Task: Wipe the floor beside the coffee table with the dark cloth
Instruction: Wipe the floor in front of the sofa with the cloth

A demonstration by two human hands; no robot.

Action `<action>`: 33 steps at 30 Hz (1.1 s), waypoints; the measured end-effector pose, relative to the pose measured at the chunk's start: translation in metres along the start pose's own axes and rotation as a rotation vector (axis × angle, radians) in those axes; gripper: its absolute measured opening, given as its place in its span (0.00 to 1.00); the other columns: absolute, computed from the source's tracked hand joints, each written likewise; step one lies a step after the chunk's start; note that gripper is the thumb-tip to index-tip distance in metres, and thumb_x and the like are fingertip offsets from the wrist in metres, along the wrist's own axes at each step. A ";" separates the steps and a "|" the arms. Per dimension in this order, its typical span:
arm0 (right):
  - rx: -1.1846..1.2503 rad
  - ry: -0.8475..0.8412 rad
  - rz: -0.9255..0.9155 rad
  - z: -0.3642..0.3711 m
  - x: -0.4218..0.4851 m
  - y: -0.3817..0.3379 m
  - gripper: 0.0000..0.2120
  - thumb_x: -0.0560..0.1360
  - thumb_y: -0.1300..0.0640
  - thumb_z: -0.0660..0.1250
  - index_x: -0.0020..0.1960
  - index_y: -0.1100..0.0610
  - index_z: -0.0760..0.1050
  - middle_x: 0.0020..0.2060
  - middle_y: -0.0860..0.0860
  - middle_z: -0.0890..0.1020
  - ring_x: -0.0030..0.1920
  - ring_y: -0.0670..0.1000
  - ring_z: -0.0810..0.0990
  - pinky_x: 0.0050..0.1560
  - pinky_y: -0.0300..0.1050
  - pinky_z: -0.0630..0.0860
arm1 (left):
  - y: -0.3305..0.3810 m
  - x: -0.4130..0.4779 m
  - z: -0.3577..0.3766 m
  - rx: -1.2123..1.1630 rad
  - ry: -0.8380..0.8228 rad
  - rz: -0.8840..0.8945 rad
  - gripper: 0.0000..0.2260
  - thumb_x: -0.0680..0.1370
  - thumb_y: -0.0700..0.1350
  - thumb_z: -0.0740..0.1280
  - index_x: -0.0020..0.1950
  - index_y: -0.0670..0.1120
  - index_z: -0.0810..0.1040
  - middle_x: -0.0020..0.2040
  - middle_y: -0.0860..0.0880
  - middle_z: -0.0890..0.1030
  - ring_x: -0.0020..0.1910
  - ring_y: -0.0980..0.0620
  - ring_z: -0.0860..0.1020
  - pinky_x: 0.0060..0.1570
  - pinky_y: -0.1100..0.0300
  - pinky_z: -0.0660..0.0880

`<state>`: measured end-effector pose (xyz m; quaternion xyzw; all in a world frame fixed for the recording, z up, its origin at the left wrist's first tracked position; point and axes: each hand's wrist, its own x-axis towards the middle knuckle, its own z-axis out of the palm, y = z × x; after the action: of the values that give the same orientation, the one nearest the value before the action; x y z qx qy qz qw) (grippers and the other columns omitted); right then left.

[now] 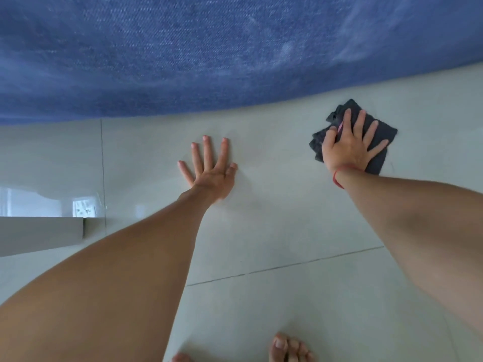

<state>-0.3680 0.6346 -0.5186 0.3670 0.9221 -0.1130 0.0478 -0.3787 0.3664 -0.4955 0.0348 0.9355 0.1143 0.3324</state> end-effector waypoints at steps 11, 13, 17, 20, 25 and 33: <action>-0.068 -0.103 -0.738 0.038 -0.099 -0.140 0.28 0.75 0.45 0.49 0.74 0.45 0.63 0.77 0.45 0.61 0.77 0.56 0.56 0.74 0.68 0.44 | -0.026 -0.016 -0.003 -0.417 0.277 0.079 0.25 0.82 0.48 0.45 0.79 0.52 0.46 0.80 0.49 0.41 0.78 0.49 0.37 0.74 0.45 0.35; -0.055 -0.144 -0.798 0.045 -0.126 -0.152 0.27 0.76 0.45 0.50 0.74 0.45 0.63 0.76 0.46 0.62 0.77 0.57 0.56 0.74 0.67 0.45 | -0.065 -0.035 -0.001 -0.413 0.419 0.002 0.24 0.83 0.48 0.46 0.80 0.51 0.47 0.80 0.49 0.43 0.78 0.49 0.38 0.74 0.47 0.36; -0.013 -0.144 -0.877 0.051 -0.167 -0.142 0.25 0.77 0.46 0.51 0.72 0.46 0.67 0.75 0.47 0.66 0.76 0.57 0.61 0.74 0.66 0.49 | -0.122 -0.058 -0.007 -0.155 0.350 -0.138 0.25 0.83 0.53 0.49 0.79 0.56 0.46 0.80 0.50 0.41 0.78 0.47 0.37 0.74 0.45 0.36; 0.027 -0.159 -0.905 0.045 -0.188 -0.104 0.23 0.76 0.48 0.56 0.71 0.47 0.70 0.73 0.46 0.69 0.74 0.55 0.65 0.74 0.61 0.52 | -0.126 -0.059 -0.003 -0.094 0.276 -0.252 0.28 0.80 0.61 0.50 0.78 0.61 0.44 0.79 0.48 0.36 0.78 0.45 0.35 0.73 0.41 0.36; -0.041 -0.079 -0.653 0.027 -0.158 -0.002 0.25 0.77 0.48 0.53 0.73 0.47 0.66 0.74 0.45 0.66 0.75 0.52 0.64 0.75 0.57 0.52 | -0.121 -0.063 0.008 -0.260 0.196 -0.345 0.28 0.79 0.64 0.50 0.76 0.66 0.41 0.78 0.48 0.33 0.77 0.47 0.33 0.73 0.41 0.33; -0.006 -0.024 -0.041 0.021 -0.103 -0.015 0.27 0.79 0.44 0.46 0.78 0.47 0.52 0.79 0.48 0.50 0.79 0.57 0.46 0.74 0.69 0.40 | -0.128 -0.060 0.004 -0.238 0.101 -0.313 0.28 0.79 0.64 0.47 0.75 0.65 0.35 0.76 0.49 0.28 0.76 0.46 0.30 0.72 0.40 0.32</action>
<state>-0.3035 0.5506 -0.5187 0.3466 0.9291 -0.1156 0.0576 -0.3279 0.2341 -0.4922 -0.1564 0.9249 0.1727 0.3005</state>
